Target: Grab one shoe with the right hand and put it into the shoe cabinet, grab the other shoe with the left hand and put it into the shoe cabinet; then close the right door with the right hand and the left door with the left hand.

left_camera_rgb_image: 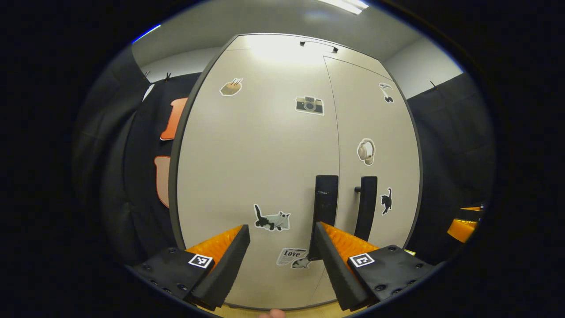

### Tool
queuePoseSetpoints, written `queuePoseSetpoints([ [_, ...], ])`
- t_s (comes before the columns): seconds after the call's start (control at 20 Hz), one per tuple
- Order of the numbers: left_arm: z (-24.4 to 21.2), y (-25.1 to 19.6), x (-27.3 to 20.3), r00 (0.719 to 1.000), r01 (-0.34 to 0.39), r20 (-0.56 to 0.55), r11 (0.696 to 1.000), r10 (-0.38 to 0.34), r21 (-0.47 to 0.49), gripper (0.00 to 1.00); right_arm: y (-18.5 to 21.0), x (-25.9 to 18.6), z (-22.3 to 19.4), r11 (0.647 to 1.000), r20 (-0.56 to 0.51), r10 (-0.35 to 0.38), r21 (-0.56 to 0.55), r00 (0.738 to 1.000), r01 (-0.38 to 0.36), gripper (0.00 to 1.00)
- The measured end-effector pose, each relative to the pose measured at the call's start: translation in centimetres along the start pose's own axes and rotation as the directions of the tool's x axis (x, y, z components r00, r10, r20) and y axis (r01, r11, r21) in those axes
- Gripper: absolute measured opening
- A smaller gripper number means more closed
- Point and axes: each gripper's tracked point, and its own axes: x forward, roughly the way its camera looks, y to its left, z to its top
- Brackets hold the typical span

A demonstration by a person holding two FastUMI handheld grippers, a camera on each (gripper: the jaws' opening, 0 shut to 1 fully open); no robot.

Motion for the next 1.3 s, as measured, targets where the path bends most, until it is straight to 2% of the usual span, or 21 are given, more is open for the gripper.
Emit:
queuePoseSetpoints([
  [0.55,0.0,3.7,-6.7,0.997,-0.071,-0.007,0.997,0.071,-0.015,0.96,2.3,-0.7,0.1,0.998,0.013,0.050,0.024,0.999,-0.050,0.92],
  [0.9,-0.2,3.7,-7.9,0.997,-0.077,-0.025,0.997,0.077,-0.005,0.96,3.7,-0.4,0.0,0.995,0.004,0.083,0.051,0.997,-0.083,0.92],
  [1.1,0.4,3.4,-7.9,0.997,-0.071,-0.016,0.997,0.071,0.013,0.99,3.9,-0.1,-0.3,0.995,-0.002,0.081,0.052,0.997,-0.081,0.92],
  [1.3,0.7,3.4,-7.9,0.997,-0.075,-0.007,0.997,0.075,0.005,0.96,3.9,0.3,-0.2,0.995,-0.001,0.078,0.065,0.997,-0.078,0.92],
])
